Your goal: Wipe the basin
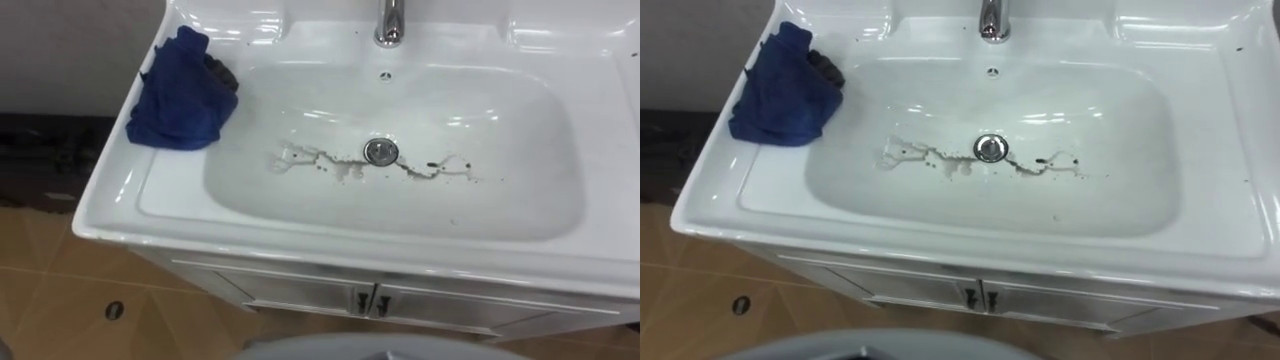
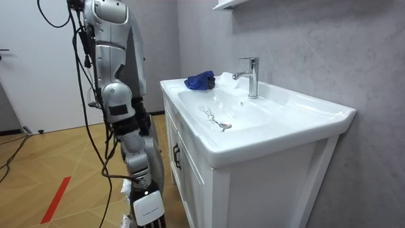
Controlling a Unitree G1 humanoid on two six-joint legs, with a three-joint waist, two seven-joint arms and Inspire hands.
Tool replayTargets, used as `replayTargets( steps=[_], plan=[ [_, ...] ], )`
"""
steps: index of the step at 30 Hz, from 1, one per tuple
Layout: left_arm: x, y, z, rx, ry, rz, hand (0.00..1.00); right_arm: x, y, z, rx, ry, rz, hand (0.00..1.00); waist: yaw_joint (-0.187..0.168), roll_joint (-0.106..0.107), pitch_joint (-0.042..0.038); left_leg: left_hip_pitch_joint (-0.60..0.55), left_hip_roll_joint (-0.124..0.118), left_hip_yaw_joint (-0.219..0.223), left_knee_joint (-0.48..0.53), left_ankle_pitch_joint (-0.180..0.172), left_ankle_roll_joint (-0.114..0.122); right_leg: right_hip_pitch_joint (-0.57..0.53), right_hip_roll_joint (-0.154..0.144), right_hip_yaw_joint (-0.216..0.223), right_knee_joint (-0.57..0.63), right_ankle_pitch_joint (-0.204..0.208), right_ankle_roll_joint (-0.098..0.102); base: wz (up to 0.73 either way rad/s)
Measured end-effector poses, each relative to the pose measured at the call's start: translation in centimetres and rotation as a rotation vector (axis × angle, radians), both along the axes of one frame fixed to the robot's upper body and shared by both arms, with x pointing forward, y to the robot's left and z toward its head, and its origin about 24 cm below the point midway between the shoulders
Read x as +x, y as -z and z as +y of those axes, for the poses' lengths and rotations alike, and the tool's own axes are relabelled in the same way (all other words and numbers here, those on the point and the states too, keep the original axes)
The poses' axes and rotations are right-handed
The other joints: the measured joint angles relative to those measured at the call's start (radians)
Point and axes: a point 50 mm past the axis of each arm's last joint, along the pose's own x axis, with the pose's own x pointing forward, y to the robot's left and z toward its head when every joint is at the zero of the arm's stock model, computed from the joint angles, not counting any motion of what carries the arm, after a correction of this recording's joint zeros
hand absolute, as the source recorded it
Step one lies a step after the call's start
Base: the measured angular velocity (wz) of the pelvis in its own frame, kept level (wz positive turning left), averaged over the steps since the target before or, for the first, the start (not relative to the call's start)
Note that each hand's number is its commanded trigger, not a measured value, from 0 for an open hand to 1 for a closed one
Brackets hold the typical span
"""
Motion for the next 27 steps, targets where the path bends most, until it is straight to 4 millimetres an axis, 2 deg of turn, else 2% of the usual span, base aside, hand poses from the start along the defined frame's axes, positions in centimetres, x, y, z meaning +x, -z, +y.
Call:
replayTargets(
  steps=[5,7,14,16,18,24,27],
  plan=[
    [0.8,-2.4,-0.5,0.16,0.047,0.033,0.0,-0.3,0.0,0.0,0.013,0.007,0.004,0.0,-0.015,0.002,0.002,0.004,0.0,0.0,-0.001,0.0,0.0,0.0,0.002,0.007,0.0,0.0,0.0,-0.05],
    [1.3,-3.6,-1.0,0.224,0.069,0.019,0.0,-0.4,0.0,0.1,0.017,0.006,0.007,0.0,-0.026,-0.001,0.0055,0.005,0.0,0.001,-0.001,0.0,0.0,0.0,0.002,0.008,0.0,0.0,0.0,0.0],
    [2.7,-5.5,-1.9,0.347,0.117,0.023,0.0,-0.6,0.1,0.2,0.043,0.009,0.013,0.0,-0.049,-0.006,0.0131,0.008,0.001,0.002,-0.003,0.0,0.0,0.002,0.002,0.013,0.0,0.0,0.0,0.0],
    [3.0,-6.6,-2.5,0.443,0.135,0.062,0.0,-0.4,0.1,0.3,0.055,0.007,0.014,0.0,-0.067,-0.013,0.0172,0.005,0.001,0.004,-0.004,0.0,0.0,0.0,0.002,0.012,-0.001,0.0,0.0,0.03],
    [3.4,-7.4,-3.2,0.51,0.162,0.089,0.0,-0.3,0.1,0.2,0.07,0.006,0.013,0.0,-0.071,-0.016,0.0181,-0.001,0.001,0.004,-0.004,0.0,0.0,-0.005,0.003,0.013,-0.002,0.0,0.001,0.0],
    [5.0,-7.1,-4.8,0.602,0.261,0.207,0.0,-0.7,0.1,0.4,0.119,-0.011,0.036,0.0,-0.08,-0.013,0.016,0.0,0.001,0.003,-0.003,0.0,0.0,-0.008,0.006,0.034,0.002,0.002,0.0,-0.07],
    [6.1,-6.6,-5.9,0.626,0.336,0.255,0.0,-0.7,0.1,0.4,0.122,-0.024,0.039,0.0,-0.099,-0.018,0.0133,0.003,0.001,0.006,-0.004,0.0,0.0,-0.004,0.005,0.034,-0.001,0.003,0.0,-0.04]
  ],
)
